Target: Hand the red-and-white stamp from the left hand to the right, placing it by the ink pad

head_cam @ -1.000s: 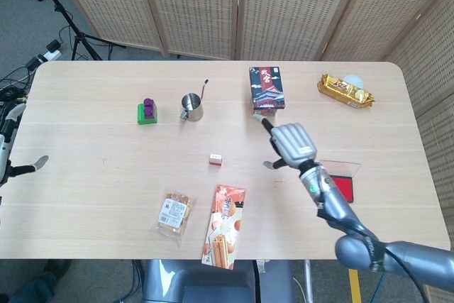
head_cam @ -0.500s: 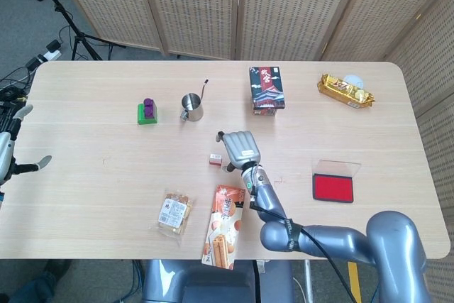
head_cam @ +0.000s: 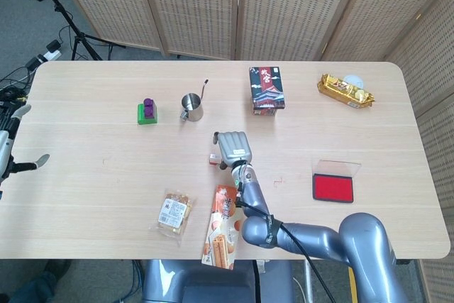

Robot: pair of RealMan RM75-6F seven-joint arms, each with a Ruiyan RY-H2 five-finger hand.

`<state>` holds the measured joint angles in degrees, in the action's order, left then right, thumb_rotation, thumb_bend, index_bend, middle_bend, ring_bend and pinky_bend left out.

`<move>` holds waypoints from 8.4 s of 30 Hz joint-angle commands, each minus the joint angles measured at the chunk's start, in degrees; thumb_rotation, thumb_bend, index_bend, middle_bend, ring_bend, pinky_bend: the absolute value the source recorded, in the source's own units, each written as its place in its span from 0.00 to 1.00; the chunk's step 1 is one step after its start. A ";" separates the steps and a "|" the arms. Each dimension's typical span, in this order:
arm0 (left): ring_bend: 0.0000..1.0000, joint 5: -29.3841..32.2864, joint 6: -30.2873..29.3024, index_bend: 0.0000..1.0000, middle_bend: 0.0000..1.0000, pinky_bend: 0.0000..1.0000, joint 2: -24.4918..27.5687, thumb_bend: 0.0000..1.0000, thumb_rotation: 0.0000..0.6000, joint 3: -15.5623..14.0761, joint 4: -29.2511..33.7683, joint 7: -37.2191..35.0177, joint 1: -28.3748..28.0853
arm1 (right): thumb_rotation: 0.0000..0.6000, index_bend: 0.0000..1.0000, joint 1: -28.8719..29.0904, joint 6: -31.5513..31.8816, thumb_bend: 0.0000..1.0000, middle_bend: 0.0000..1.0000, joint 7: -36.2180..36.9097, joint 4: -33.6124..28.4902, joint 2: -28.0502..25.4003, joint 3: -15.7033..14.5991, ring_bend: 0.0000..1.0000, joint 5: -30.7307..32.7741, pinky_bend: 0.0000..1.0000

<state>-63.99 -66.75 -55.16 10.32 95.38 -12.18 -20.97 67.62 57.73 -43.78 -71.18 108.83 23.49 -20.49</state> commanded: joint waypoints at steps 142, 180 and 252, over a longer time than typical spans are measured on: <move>0.00 -2.23 -0.31 0.00 0.00 0.00 -0.59 0.21 1.00 0.41 4.28 7.52 2.11 | 1.00 0.59 -39.70 2.91 0.76 0.94 45.88 -28.39 -41.26 -11.11 0.96 -49.65 1.00; 0.00 -2.19 1.32 0.00 0.00 0.00 -0.37 0.21 1.00 -0.03 4.13 7.41 1.66 | 1.00 0.59 -31.54 -1.00 0.78 0.94 24.84 -15.15 -21.19 -14.64 0.96 -34.65 1.00; 0.00 -2.69 2.05 0.00 0.00 0.00 0.44 0.21 1.00 -0.85 5.11 7.68 1.46 | 1.00 0.44 -39.34 0.10 0.78 0.94 39.98 -19.12 -28.42 -21.28 0.96 -49.59 1.00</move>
<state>-66.68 -64.69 -54.71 9.48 100.49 -4.51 -19.51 28.69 57.72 -4.78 -90.62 80.46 2.29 -69.50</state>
